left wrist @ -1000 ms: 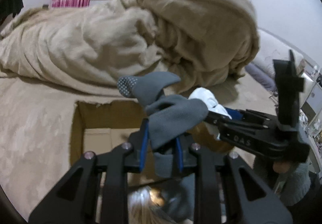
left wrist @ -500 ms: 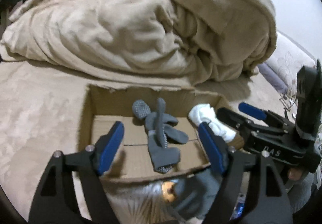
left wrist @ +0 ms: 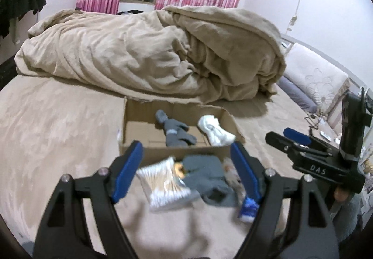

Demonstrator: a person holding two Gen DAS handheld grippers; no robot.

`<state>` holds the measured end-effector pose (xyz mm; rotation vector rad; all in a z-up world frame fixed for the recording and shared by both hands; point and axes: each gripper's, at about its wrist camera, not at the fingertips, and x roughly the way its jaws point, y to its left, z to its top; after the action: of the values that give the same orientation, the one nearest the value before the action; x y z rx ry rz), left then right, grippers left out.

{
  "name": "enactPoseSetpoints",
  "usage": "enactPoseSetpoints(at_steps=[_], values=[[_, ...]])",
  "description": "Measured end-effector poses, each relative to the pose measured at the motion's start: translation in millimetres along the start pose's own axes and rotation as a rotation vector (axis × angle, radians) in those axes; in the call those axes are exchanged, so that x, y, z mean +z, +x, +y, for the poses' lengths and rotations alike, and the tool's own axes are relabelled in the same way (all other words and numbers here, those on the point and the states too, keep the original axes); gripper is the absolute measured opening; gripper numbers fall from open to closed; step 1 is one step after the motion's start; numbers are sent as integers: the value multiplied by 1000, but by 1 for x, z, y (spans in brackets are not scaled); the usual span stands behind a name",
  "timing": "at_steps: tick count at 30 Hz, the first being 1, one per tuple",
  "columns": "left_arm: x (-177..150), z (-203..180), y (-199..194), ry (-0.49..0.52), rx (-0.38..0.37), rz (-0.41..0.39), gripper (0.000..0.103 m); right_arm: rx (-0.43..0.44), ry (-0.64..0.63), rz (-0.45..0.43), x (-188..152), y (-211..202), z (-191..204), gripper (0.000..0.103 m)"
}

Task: Organize objects
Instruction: 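Open both tools and pull back from the box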

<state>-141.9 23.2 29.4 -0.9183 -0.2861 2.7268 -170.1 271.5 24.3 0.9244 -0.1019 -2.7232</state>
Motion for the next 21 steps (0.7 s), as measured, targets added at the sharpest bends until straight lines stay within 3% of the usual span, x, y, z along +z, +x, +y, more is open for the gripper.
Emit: enactPoseSetpoints(at_steps=[7,12,16,21], values=[[-27,1,-38,-34,-18,-8,84,5,-29,-4,-31,-47,13,82],[-55,8,-36,-53,2,31,91,-10,-41,-3,-48,-62,19,82],[-69,15,-16,-57,15,87,91,-6,-32,33,-55,-47,23,82],[-74,21,3,-50,13,95,91,-3,-10,72,-60,-23,24,82]])
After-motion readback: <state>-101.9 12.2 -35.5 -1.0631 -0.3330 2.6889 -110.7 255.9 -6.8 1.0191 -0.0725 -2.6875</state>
